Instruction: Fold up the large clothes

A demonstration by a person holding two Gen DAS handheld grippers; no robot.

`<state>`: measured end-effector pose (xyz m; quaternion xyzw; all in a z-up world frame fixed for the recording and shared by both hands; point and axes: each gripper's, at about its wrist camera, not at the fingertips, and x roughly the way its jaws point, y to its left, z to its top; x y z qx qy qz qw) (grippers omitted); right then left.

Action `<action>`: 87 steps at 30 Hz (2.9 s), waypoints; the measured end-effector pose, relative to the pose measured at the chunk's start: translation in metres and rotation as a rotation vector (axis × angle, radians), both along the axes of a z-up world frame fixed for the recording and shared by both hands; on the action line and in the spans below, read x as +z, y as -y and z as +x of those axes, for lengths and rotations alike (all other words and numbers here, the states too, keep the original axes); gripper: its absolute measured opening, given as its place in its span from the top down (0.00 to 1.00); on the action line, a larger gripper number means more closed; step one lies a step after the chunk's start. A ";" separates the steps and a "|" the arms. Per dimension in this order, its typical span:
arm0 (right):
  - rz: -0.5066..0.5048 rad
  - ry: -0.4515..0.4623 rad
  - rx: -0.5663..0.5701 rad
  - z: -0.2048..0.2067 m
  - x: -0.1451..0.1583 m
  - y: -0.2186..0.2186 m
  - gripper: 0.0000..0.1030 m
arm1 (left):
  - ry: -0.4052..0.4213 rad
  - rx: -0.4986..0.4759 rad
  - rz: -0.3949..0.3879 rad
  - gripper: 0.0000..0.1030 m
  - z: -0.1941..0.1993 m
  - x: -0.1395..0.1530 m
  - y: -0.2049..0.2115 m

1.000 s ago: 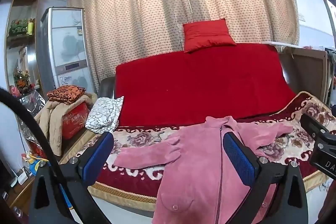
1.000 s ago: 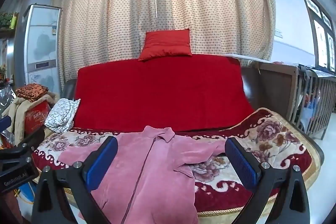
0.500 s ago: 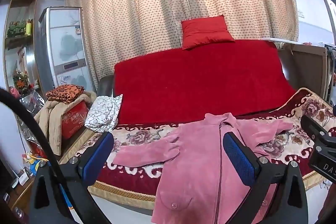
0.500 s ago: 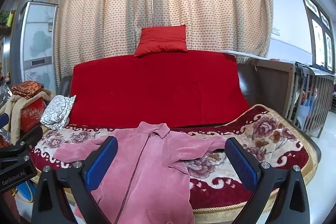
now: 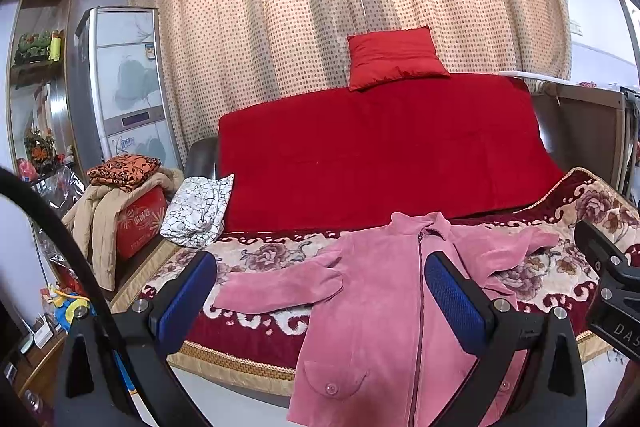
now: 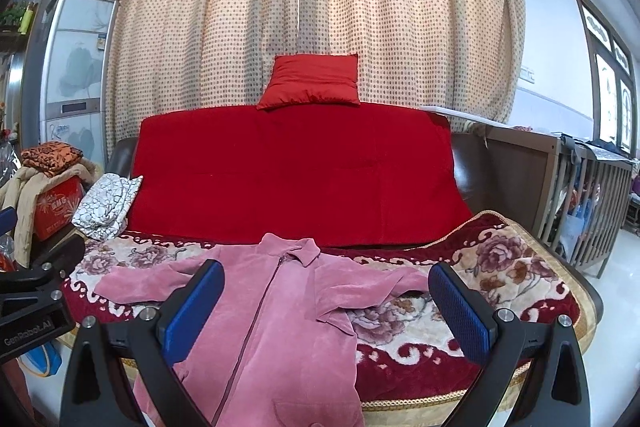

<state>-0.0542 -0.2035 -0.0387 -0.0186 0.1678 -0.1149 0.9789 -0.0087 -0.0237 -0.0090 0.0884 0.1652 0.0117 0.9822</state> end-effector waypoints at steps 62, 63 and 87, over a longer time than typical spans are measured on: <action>1.253 -0.227 -0.051 0.279 -0.249 0.319 0.00 | -0.631 0.078 -0.167 0.00 0.222 -0.173 -0.033; 1.272 -0.224 -0.064 0.285 -0.254 0.324 0.01 | -0.623 0.077 -0.162 0.00 0.225 -0.171 -0.032; 0.896 -0.220 0.451 0.363 -0.123 0.084 0.75 | -0.487 0.197 -0.231 0.00 0.218 -0.158 -0.122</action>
